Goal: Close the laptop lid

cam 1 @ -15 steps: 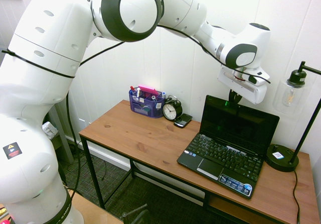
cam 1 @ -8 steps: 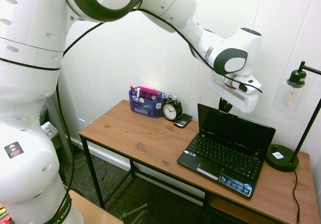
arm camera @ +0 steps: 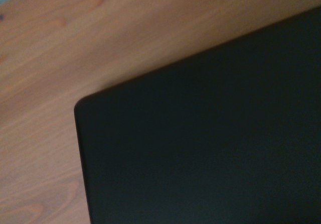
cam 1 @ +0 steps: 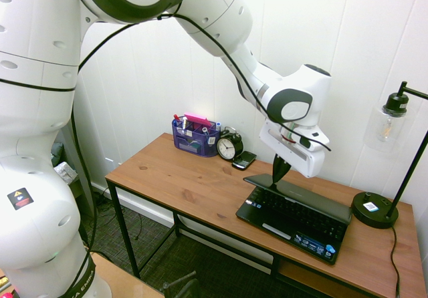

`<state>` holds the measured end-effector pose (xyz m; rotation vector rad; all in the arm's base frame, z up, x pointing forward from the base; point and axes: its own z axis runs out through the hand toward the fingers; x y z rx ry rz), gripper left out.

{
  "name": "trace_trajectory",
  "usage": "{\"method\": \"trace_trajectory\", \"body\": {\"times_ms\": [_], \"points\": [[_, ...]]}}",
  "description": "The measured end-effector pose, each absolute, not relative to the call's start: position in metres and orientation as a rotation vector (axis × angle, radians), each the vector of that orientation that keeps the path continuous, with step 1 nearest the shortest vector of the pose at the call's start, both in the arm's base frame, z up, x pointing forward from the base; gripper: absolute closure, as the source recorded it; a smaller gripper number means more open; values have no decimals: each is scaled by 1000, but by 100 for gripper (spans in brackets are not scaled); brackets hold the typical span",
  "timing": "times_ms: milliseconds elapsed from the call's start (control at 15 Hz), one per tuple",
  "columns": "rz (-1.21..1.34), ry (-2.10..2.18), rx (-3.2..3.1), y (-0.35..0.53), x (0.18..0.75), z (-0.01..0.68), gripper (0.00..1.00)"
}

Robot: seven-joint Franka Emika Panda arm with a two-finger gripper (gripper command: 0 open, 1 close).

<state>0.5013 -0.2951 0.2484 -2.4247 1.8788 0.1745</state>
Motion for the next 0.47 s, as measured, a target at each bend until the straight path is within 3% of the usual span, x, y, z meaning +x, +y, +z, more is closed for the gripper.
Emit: {"method": "trace_trajectory", "body": {"times_ms": [467], "points": [[256,1889,-2424,-295,488,196,100]]}}
